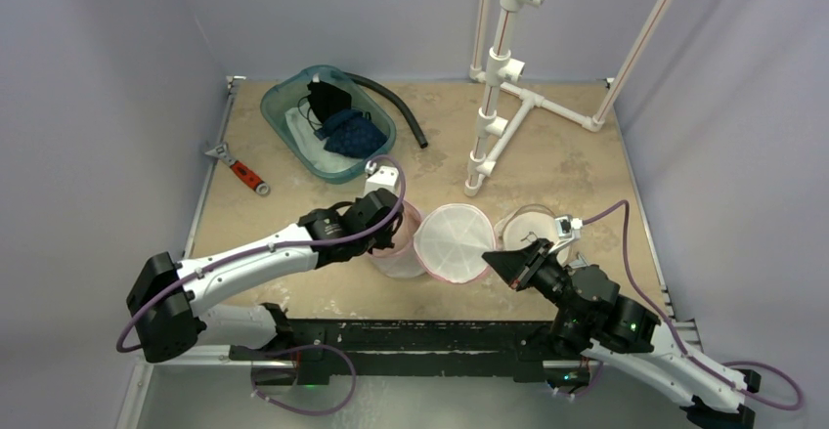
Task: Unzip the laundry bag and remove the bra
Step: Pick up the bra from the laundry bag.
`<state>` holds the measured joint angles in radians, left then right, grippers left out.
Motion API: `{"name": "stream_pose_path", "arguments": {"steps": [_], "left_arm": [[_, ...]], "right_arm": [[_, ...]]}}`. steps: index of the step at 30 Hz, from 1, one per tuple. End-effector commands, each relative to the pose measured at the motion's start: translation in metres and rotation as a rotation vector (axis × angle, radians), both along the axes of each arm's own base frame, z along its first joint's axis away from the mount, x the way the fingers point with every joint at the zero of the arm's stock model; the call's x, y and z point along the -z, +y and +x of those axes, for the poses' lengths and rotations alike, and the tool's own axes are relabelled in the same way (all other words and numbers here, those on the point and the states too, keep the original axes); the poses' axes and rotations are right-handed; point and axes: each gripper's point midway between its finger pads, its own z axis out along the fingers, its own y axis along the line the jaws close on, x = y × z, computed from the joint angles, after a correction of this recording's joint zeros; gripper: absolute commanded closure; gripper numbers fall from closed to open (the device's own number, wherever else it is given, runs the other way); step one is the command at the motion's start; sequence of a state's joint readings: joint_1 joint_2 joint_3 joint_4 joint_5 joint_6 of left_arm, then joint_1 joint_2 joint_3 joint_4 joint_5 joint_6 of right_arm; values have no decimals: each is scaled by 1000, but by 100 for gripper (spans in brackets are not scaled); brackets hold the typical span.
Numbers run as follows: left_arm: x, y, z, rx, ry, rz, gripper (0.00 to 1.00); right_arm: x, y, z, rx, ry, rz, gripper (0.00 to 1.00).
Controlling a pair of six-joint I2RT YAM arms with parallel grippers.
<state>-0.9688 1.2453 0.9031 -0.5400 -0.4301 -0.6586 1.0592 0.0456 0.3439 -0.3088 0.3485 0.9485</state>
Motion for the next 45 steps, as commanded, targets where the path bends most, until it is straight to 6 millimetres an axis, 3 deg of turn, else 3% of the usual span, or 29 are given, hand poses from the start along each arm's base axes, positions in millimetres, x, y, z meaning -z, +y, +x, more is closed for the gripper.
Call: {"name": "stream_pose_path", "arguments": {"steps": [1, 11, 15, 25, 38, 42, 45], "left_arm": [[-14, -5, 2, 19, -23, -50, 100], [-97, -18, -5, 77, -115, -263, 100], [-113, -23, -9, 103, -120, -302, 100], [-107, -28, -14, 119, -95, -333, 100], [-96, -35, -18, 136, -62, -358, 100], [-91, -39, -20, 146, -44, -371, 100], [-94, -46, -23, 167, -33, -402, 100]], "right_arm": [[-22, 0, 0, -1, -33, 50, 97], [-22, 0, 0, -2, -34, 47, 97], [-22, 0, 0, 1, -34, 50, 95], [-28, -4, 1, 24, -7, 70, 51], [-53, -19, 2, 77, -6, 107, 29], [-69, -21, 2, 70, -46, 100, 28], [-71, -9, 2, 32, -65, 60, 30]]}}
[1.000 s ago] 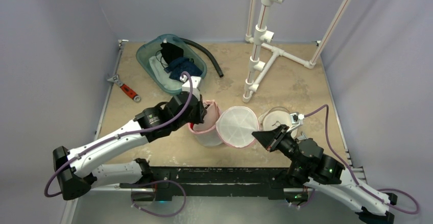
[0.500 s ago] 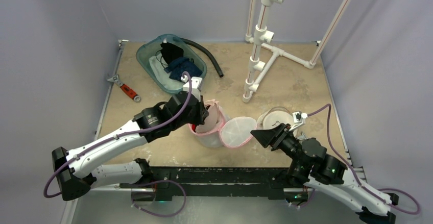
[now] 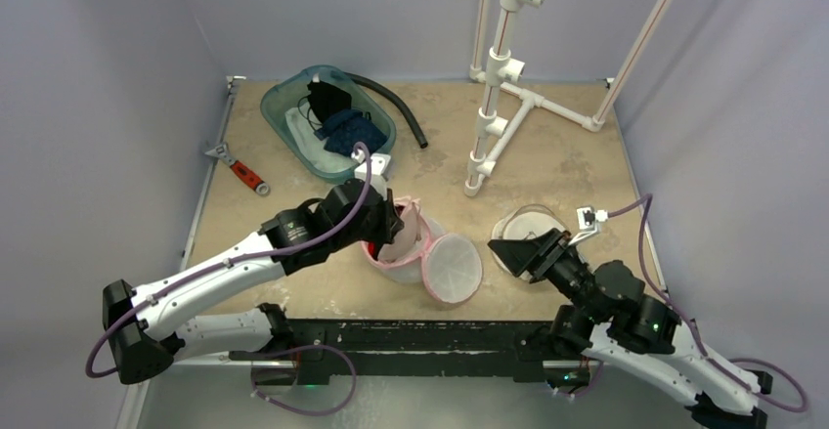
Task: Unzip the laundry bag and remove the bra
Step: Pick up the bra from the laundry bag.
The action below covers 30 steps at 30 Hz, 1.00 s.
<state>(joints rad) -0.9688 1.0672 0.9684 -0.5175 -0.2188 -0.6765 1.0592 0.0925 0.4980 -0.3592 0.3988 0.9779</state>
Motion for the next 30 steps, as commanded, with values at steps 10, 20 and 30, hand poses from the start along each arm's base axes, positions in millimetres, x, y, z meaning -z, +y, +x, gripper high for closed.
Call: {"name": "stream_pose_path", "arguments": {"steps": [10, 20, 30], "left_arm": [[-36, -56, -15, 134, 33, -241, 100], [-46, -90, -26, 163, -6, -208, 100], [-100, -78, -16, 122, -111, -236, 100]], "right_arm": [[-7, 45, 11, -92, -70, -62, 33], [30, 33, 10, -43, 14, -31, 34], [31, 26, 10, -21, 7, -10, 34]]}}
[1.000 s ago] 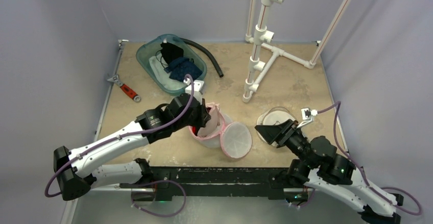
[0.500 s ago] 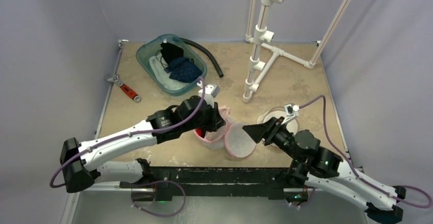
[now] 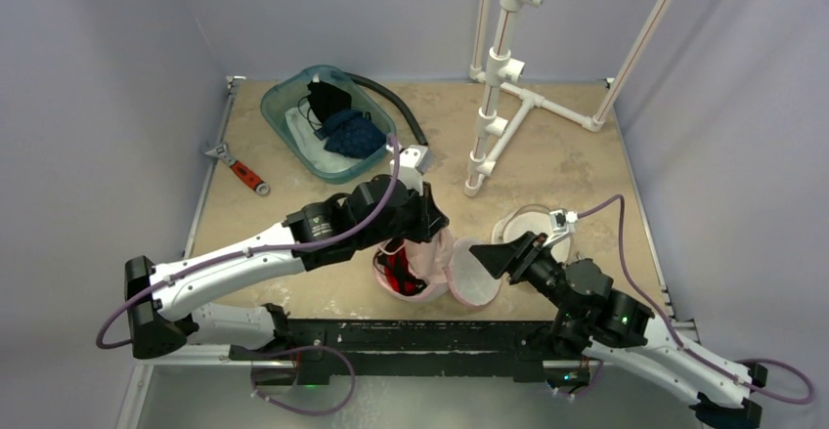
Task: Unzip the laundry bag and remove the bra
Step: Pick up the bra from the laundry bag.
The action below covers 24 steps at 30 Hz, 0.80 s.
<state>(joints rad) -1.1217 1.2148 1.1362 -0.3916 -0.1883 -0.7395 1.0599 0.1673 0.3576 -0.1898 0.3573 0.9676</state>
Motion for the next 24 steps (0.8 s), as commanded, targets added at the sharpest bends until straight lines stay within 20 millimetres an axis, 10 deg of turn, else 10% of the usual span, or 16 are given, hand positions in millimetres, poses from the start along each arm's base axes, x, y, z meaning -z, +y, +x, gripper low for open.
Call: {"name": "stream_pose_path", "arguments": {"steps": [1, 12, 24], "left_arm": [[-52, 7, 8, -36, -90, -68, 100], [-99, 32, 16, -106, -184, -72, 100], [-165, 49, 22, -146, -291, -114, 100]], "right_arm": [[-8, -3, 2, 21, -14, 35, 34], [-17, 0, -2, -12, -47, 40, 35], [-69, 5, -11, -91, -203, 64, 34]]}}
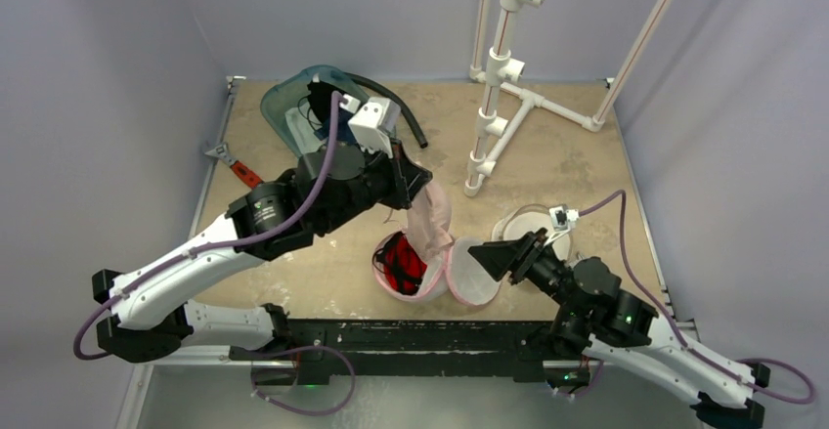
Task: Unzip the laundry bag and remove the bra
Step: Pick up the bra from the laundry bag, then place the bra in the bin.
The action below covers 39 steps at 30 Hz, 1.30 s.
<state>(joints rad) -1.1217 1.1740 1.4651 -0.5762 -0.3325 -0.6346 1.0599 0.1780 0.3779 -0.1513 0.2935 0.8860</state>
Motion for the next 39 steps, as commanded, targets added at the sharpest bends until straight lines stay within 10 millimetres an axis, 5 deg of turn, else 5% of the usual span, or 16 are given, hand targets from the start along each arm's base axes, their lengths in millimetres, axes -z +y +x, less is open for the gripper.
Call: {"name": "stream_pose_path", "arguments": {"steps": [1, 11, 17, 25, 33, 39], "left_arm": [[-49, 18, 8, -61, -102, -44, 100], [-102, 52, 29, -274, -186, -160, 100], [-109, 107, 52, -606, -191, -176, 100], [-100, 142, 73, -886, -256, 3, 100], [-72, 132, 143, -906, -167, 169, 100], [-46, 159, 181, -1093, -85, 139, 100]], "right_arm": [[-62, -2, -4, -28, -146, 84, 34], [-105, 7, 0, -41, -240, 65, 34], [-101, 10, 3, -35, -231, 57, 34], [-89, 15, 4, -44, -207, 61, 34], [-80, 17, 8, -34, -203, 26, 34], [-74, 22, 9, -46, -195, -14, 34]]}}
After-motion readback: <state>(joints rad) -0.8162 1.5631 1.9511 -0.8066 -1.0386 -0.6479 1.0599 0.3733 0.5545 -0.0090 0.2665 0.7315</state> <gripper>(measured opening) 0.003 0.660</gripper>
